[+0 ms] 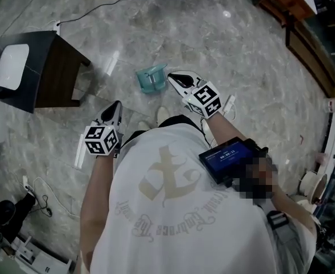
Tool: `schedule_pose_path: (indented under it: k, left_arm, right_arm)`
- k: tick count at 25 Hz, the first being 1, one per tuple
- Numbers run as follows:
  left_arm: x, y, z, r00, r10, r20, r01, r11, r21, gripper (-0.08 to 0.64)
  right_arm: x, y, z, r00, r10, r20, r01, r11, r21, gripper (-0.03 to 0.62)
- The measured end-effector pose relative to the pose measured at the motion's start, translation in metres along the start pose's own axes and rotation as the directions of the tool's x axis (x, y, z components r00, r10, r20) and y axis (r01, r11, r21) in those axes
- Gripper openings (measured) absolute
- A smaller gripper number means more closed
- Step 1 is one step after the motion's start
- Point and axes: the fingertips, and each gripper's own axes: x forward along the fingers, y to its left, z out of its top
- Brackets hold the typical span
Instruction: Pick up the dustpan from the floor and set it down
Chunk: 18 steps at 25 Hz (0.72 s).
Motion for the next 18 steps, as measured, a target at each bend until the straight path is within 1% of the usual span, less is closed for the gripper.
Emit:
schedule_pose_path:
  k: [7, 12, 18]
  left_arm:
    - [0.019, -0.008, -0.005, 0.999, -0.053, -0.001, 0.053, 0.999, -0.003, 0.012]
    - [0.026, -0.005, -0.006, 0.998, -0.061, -0.012, 0.061, 0.998, -0.002, 0.012]
    - [0.031, -0.004, -0.001, 0.997, -0.071, -0.018, 0.071, 0.997, 0.007, 0.012]
  right_arm:
    - [-0.007, 0.01, -0.019, 1.0, -0.011, -0.01, 0.012, 0.998, 0.069, 0.017]
    - [-0.013, 0.004, -0.027, 0.999, -0.036, -0.017, 0.037, 0.995, 0.094, 0.017]
    - [-0.014, -0.005, -0.025, 0.998, -0.057, -0.006, 0.057, 0.992, 0.113, 0.017]
